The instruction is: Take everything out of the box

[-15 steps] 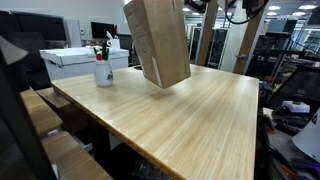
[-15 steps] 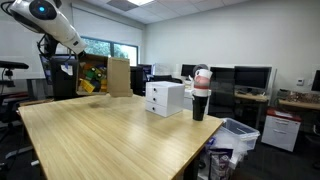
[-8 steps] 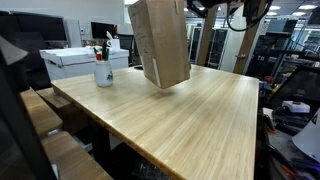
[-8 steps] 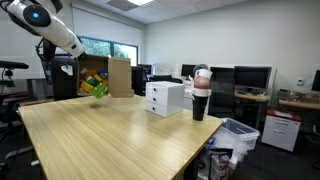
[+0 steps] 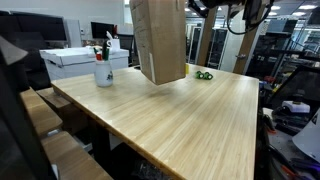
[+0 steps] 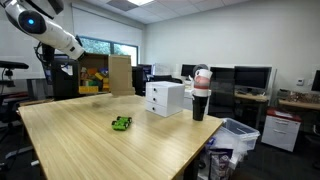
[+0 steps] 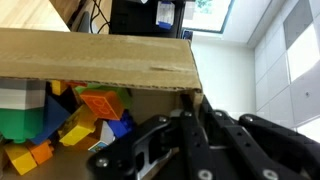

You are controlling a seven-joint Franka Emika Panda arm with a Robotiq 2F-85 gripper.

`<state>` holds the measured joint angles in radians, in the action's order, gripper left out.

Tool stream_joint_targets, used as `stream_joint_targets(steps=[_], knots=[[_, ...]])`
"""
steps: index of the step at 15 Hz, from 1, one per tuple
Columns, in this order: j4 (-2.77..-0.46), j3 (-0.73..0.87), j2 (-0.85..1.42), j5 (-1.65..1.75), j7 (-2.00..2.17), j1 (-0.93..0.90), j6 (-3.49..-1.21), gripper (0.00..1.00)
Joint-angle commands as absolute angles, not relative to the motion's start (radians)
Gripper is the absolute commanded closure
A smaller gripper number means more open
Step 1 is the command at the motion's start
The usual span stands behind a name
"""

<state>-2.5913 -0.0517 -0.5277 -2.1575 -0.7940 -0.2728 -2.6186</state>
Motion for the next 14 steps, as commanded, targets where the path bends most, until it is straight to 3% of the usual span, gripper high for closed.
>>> stream_joint_targets(steps=[1,2,14], knots=[[-2.621,-0.040,-0.577,-2.267,-0.902,-0.252,-2.544,0.96],[-2.635,-0.132,-0.585,-2.277,-0.872,-0.142,-2.489,0.96],[-2.694,-0.221,-0.620,-2.418,-0.907,-0.007,-2.324,0.96]])
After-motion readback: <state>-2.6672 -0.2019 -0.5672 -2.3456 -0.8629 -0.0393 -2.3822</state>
